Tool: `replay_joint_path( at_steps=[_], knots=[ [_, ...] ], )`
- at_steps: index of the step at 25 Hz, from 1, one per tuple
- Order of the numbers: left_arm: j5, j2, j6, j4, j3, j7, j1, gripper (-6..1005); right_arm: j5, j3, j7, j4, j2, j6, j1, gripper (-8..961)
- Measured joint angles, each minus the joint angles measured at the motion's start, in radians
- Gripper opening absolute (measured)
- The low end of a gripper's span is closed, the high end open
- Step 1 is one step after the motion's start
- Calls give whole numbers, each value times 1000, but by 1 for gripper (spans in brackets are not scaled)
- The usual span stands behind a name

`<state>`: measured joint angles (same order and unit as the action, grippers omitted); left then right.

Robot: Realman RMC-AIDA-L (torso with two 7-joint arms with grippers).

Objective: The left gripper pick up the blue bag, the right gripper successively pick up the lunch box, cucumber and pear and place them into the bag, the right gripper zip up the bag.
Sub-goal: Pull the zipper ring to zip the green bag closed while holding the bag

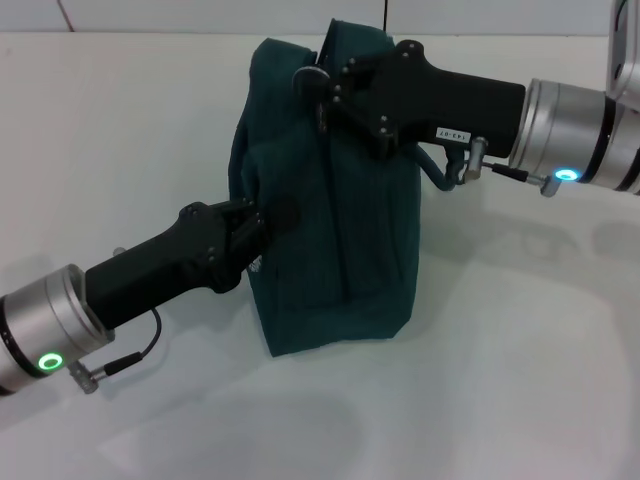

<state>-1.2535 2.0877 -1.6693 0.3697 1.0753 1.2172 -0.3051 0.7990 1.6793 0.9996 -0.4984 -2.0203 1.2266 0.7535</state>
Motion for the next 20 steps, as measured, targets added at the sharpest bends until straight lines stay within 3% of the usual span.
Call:
replay_joint_path(
  at_steps=[20],
  knots=[
    [1,3,-8,-14,6,-31,10,54,-8,-27,295,6,-1,13,10,87]
  ],
)
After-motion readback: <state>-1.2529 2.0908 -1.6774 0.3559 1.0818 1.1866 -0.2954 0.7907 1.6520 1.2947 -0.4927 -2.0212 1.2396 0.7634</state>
